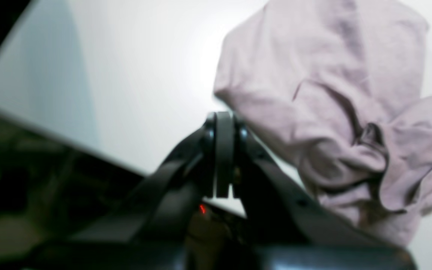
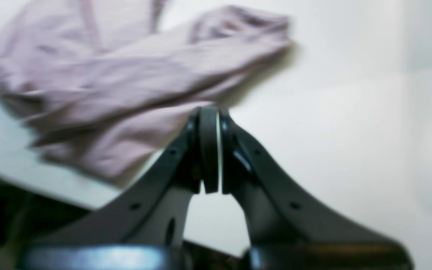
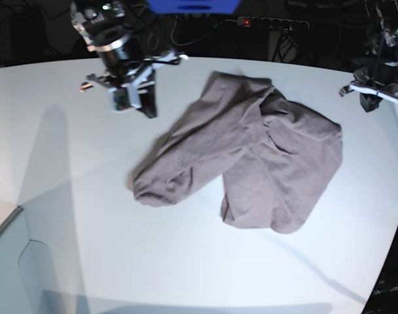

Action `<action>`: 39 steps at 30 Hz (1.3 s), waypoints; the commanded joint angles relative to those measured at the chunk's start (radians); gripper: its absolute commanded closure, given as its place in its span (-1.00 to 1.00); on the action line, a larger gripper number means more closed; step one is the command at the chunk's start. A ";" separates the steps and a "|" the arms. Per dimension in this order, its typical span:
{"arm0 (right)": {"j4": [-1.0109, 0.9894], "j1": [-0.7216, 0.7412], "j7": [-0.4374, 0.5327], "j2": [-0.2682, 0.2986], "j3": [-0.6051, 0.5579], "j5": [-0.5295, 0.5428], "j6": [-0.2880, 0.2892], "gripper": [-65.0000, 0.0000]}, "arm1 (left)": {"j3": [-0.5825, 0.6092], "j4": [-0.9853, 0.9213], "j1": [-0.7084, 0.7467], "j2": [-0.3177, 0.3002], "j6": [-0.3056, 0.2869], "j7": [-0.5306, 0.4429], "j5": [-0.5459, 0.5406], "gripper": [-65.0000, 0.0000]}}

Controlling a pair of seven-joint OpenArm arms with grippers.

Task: Layout the t-shirt on the table in an organized manner, then fold the t-shirt properly
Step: 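Move the right gripper down onto the crumpled mauve t-shirt and grasp its edge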

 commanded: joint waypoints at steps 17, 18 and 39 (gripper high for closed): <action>-0.112 0.288 -0.143 -0.006 -0.432 -0.003 0.008 0.03 | -0.315 -0.013 -0.009 0.021 -0.250 0.088 -0.006 -0.10; -0.137 0.305 -0.143 -0.006 -0.450 -0.003 0.006 0.03 | -0.315 -0.023 -0.016 0.021 -0.250 0.085 -0.006 -0.10; -0.507 0.520 -0.138 -0.073 -0.545 -0.004 0.003 0.03 | -0.316 -0.140 -0.057 0.014 -0.250 0.079 -0.004 -0.11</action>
